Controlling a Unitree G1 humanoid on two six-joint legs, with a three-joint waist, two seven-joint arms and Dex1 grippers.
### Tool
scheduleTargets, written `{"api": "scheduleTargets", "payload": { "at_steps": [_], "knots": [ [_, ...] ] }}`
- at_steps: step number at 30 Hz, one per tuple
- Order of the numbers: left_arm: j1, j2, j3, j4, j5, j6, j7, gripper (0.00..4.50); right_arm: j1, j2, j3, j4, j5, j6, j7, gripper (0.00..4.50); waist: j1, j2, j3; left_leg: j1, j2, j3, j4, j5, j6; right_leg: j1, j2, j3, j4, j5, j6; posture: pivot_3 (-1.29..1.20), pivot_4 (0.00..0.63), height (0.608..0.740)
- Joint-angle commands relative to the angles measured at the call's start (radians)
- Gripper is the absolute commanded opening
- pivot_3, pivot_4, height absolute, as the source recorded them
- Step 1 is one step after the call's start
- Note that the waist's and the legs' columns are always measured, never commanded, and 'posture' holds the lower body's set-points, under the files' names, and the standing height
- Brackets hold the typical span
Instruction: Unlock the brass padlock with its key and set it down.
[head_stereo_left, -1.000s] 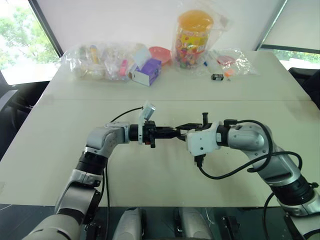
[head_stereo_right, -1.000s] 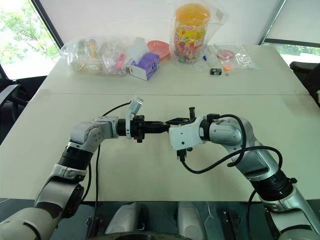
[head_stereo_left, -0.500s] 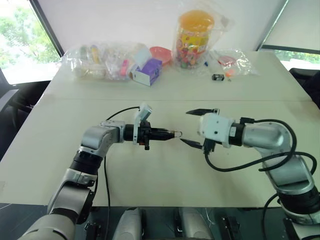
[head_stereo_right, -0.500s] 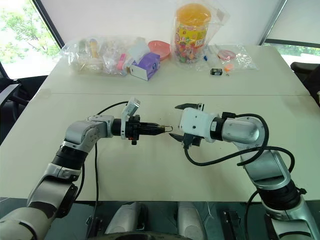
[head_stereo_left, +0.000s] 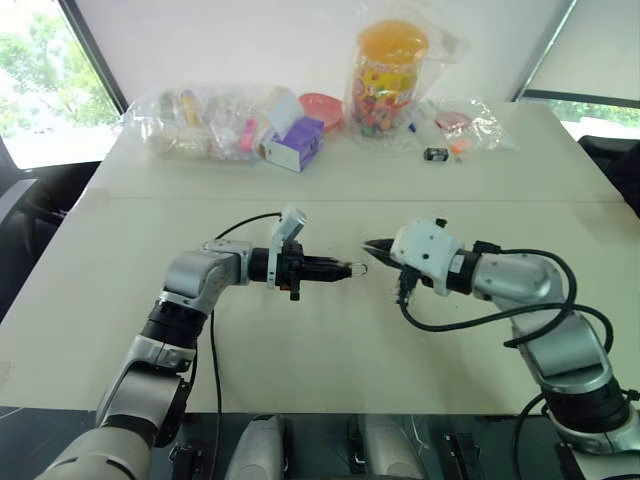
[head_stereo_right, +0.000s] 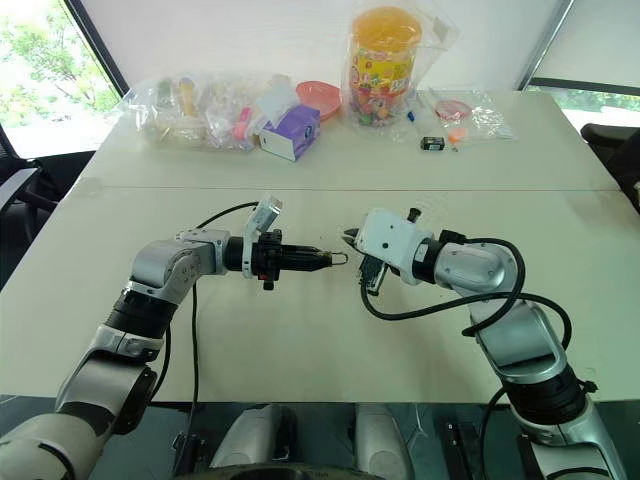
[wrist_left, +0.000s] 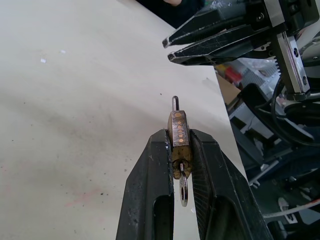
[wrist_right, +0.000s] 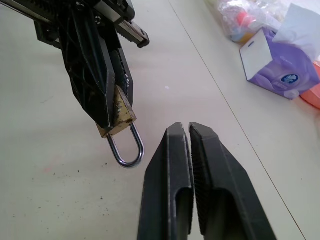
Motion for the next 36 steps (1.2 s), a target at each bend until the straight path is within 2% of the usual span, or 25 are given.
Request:
{"api": "scheduleTargets", "payload": {
  "at_steps": [1,14,26,30,36],
  "knots": [
    [-0.022,0.003,0.012,-0.03,-0.015,0.004,-0.012,0.0,0.002,-0.012,-0.004,-0.022,0.016,-0.008,-0.005,0.01,0.0,0.0,0.0,0.0,0.0,0.0,0.0,0.0,0.0,0.0,0.0,0.0,0.0,0.0,0.0,0.0,0.15,0.735],
    [-0.033,-0.002,0.029,-0.035,-0.033,0.031,-0.006,0.0,0.018,-0.005,0.042,-0.02,0.002,-0.017,-0.038,0.01,0.0,0.0,0.0,0.0,0.0,0.0,0.0,0.0,0.0,0.0,0.0,0.0,0.0,0.0,0.0,0.0,0.15,0.735],
    [-0.051,-0.009,0.037,-0.031,-0.042,0.044,-0.003,0.0,0.07,-0.011,0.123,0.14,-0.073,-0.161,-0.052,0.01,0.0,0.0,0.0,0.0,0.0,0.0,0.0,0.0,0.0,0.0,0.0,0.0,0.0,0.0,0.0,0.0,0.15,0.735],
    [-0.043,-0.009,0.031,-0.029,-0.036,0.033,-0.002,0.0,0.128,-0.047,0.089,0.11,-0.081,-0.167,-0.051,0.01,0.003,0.0,0.0,0.0,0.0,0.0,0.0,0.0,0.0,0.0,0.0,0.0,0.0,0.0,0.0,0.0,0.15,0.735],
    [-0.026,-0.044,-0.001,0.018,0.011,-0.029,0.022,0.0,0.277,-0.108,-0.021,-0.04,-0.054,-0.104,-0.056,0.01,0.004,0.0,0.0,0.0,0.0,0.0,0.0,0.0,0.0,0.0,0.0,0.0,-0.001,0.0,0.0,0.0,0.15,0.735]
  ]
}}
